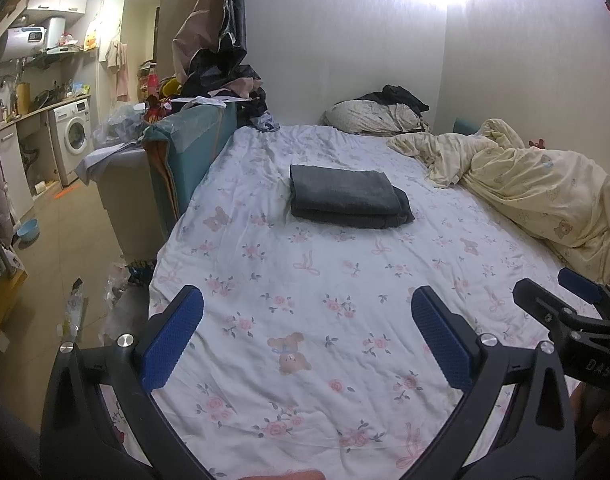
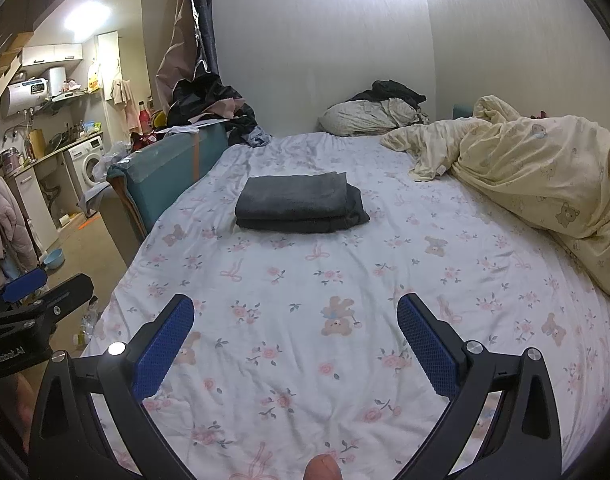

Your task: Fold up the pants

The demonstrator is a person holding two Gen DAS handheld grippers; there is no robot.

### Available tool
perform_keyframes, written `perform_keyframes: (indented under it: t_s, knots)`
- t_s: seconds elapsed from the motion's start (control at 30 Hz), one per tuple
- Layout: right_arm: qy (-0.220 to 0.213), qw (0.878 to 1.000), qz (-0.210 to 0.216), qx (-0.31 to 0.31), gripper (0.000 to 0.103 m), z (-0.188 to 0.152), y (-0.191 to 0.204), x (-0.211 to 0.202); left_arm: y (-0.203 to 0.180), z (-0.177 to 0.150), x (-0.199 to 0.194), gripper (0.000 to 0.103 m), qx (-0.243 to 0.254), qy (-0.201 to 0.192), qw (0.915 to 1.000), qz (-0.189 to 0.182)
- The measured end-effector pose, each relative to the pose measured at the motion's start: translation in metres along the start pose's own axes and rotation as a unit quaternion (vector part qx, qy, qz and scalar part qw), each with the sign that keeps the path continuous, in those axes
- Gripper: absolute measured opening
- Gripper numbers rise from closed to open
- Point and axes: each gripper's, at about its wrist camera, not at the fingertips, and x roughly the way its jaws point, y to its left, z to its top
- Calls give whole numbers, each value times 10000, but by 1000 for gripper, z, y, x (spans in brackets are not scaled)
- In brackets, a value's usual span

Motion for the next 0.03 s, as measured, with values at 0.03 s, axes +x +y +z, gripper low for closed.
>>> perform_keyframes:
  t_s: [0.03]
  knots:
    - [0,10000,19,-12,103,1,0,1,0,0,0,103,5,-1,10000,-1]
